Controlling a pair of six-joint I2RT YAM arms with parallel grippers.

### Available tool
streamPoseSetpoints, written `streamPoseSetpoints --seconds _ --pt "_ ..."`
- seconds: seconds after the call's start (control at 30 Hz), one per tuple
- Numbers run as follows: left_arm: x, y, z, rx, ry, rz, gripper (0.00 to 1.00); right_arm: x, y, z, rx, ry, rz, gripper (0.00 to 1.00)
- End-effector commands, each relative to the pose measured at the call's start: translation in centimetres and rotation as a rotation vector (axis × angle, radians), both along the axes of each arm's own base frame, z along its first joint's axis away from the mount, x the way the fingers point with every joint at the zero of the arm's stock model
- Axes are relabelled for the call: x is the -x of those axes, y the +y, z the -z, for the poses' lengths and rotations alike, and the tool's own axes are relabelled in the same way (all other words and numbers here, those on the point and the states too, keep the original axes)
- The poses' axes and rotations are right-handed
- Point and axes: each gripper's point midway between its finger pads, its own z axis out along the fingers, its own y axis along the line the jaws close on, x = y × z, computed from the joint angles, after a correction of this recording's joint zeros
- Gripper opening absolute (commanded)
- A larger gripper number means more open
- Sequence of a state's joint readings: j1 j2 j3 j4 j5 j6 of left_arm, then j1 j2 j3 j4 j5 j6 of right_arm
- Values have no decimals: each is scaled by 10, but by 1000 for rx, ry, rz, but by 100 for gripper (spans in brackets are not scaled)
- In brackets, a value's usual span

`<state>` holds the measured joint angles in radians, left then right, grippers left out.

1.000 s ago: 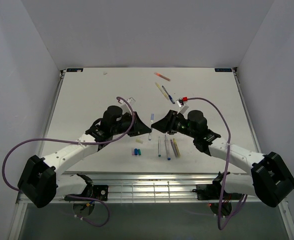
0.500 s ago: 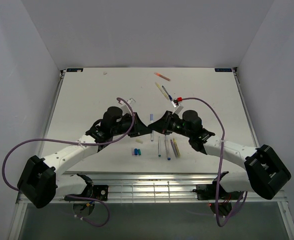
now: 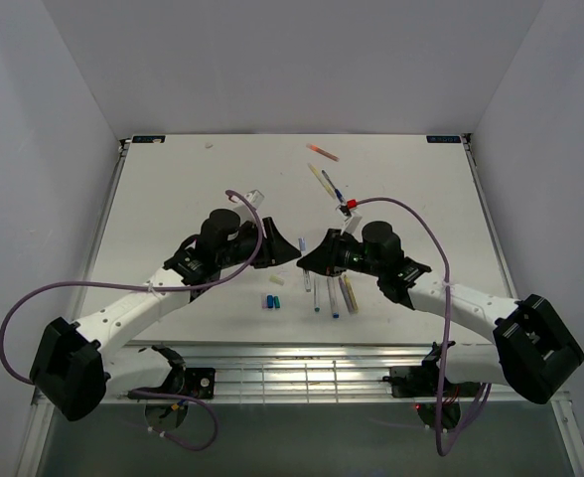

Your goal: Open the pen caps

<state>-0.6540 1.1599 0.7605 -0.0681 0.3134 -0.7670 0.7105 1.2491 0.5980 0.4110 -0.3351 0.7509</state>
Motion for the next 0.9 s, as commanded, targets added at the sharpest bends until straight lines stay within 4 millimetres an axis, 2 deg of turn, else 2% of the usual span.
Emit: streamPoseSetpoints --seconds 0.0,0.33,0.57,0.77,0.87 --pt "-8 -4 -14 6 -40 -1 53 15 4 -18 -37 -62 -80 8" --pt "-6 -13 -9 44 -22 31 46 30 13 -26 -101 -55 -151 8" --pt "-7 -15 -15 62 -37 31 34 35 19 -26 -118 -50 -165 8" --pt "-2 -16 -14 79 -22 45 17 31 18 -26 -139 -44 -132 8" --pt "-1 -16 -13 79 -17 45 0 28 19 -26 -144 -42 -114 8"
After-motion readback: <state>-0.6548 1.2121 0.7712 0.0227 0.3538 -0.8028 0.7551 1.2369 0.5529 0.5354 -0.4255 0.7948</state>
